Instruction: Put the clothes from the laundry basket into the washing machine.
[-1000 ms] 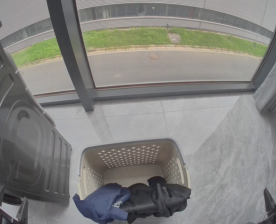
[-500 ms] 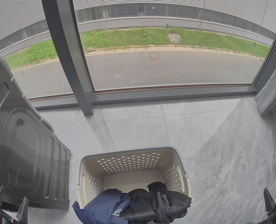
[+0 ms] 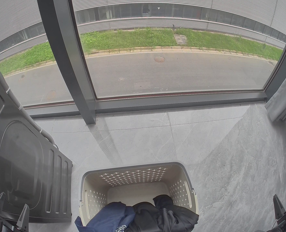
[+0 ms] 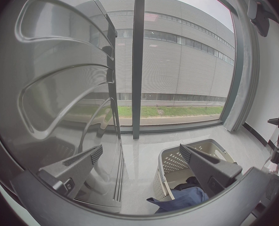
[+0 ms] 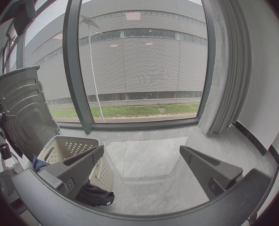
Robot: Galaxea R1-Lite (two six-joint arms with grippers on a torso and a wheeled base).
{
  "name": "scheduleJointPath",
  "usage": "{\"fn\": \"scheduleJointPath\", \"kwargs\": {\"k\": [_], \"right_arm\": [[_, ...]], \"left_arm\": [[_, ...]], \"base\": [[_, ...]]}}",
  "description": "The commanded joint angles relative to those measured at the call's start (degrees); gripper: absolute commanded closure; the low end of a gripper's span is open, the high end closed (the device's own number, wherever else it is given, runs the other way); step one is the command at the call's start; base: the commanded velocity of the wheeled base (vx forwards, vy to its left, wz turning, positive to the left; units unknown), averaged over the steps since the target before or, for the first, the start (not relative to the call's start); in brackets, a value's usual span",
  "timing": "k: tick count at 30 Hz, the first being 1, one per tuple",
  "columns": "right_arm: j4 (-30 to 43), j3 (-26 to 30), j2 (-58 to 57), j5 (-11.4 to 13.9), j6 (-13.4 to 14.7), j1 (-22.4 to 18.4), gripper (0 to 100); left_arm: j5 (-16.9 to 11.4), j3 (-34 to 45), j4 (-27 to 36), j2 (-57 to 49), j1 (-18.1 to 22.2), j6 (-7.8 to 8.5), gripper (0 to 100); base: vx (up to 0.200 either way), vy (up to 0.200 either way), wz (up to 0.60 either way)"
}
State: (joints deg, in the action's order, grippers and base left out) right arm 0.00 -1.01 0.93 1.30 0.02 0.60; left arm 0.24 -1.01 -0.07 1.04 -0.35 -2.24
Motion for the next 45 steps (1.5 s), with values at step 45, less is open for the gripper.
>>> {"fn": "scheduleJointPath", "kwargs": {"k": [45], "right_arm": [[0.0, 1.01, -0.93, 0.01, 0.06, 0.02, 0]], "left_arm": [[0.02, 1.01, -0.01, -1.04, 0.0, -0.04, 0]], "base": [[0.04, 0.0, 0.0]]}}
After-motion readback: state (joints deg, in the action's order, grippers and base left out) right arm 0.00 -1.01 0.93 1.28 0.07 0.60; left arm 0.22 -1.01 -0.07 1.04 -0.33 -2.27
